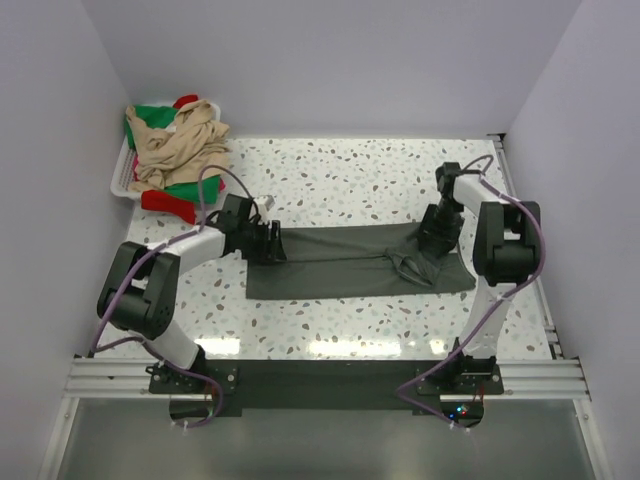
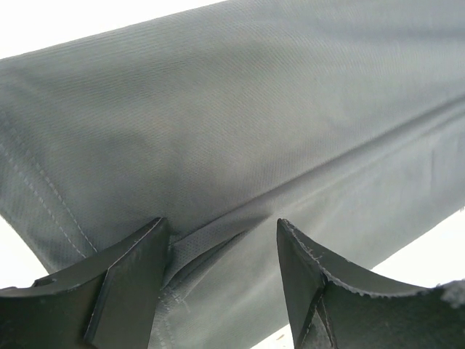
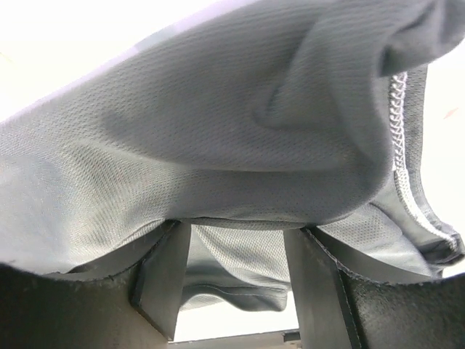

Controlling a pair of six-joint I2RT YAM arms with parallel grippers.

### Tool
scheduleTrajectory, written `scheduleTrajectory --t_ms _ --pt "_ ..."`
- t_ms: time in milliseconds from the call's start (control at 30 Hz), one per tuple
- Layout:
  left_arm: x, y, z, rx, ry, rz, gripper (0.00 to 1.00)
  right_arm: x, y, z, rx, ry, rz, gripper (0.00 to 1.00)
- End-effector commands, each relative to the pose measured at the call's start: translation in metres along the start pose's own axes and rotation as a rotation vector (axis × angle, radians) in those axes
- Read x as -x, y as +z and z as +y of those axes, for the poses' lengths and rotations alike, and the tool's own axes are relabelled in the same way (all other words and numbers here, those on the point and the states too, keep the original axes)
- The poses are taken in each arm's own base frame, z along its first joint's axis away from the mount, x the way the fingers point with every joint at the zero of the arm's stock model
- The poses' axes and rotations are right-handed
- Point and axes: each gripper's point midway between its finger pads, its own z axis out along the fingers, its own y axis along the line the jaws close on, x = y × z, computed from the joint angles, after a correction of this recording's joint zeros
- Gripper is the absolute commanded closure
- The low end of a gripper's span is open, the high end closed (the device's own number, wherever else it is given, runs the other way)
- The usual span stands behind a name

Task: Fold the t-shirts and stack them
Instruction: Fold the tshirt

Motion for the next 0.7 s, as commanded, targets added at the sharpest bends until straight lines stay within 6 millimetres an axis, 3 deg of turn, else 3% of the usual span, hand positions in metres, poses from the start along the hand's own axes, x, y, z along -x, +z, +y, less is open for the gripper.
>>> scheduleTrajectory --t_ms 0,67,100,133,167,200,267,300,433,500,600,633,667 --pt "-0.026 -0.009 -0.003 -0.005 -0.037 0.062 0.34 0.060 0.019 0.029 0.024 0.006 -0.124 0.43" --pt "-0.035 -0.010 -0.008 -0.019 -0.034 0.086 0.34 0.068 0.033 0.034 0.000 0.000 -0.086 0.43" --pt "-0.036 -0.012 -0.011 -0.027 -0.032 0.088 0.34 0.091 0.023 0.046 0.025 0.001 -0.133 0.43" --pt "-0.041 -0.014 -0.015 -0.045 -0.038 0.102 0.34 0.094 0.023 0.049 0.021 0.003 -0.122 0.43" --pt "-0.046 -0.015 -0.019 -0.053 -0.036 0.118 0.34 0.098 0.037 0.053 0.014 0.000 -0.098 0.42" --pt "-0.049 -0.016 -0.021 -0.059 -0.034 0.125 0.34 0.121 0.023 0.066 0.045 0.006 -0.153 0.42" --pt "-0.062 -0.018 -0.026 -0.068 -0.038 0.162 0.34 0.132 0.024 0.075 0.054 0.012 -0.155 0.42" --pt "-0.066 -0.019 -0.029 -0.080 -0.038 0.170 0.34 0.148 0.023 0.086 0.084 0.017 -0.180 0.41" --pt "-0.094 -0.022 -0.046 -0.155 -0.032 0.244 0.34 0.171 0.020 0.111 0.155 0.025 -0.222 0.40" --pt "-0.099 -0.024 -0.056 -0.188 -0.018 0.245 0.34 0.175 0.016 0.122 0.212 0.023 -0.233 0.38" --pt "-0.102 -0.030 -0.065 -0.234 -0.007 0.241 0.34 0.180 0.000 0.139 0.297 0.002 -0.285 0.34" --pt "-0.100 -0.031 -0.067 -0.240 -0.001 0.230 0.34 0.187 -0.020 0.147 0.347 -0.014 -0.332 0.33" --pt "-0.097 -0.033 -0.069 -0.244 0.003 0.221 0.34 0.186 -0.027 0.150 0.363 -0.027 -0.344 0.31"
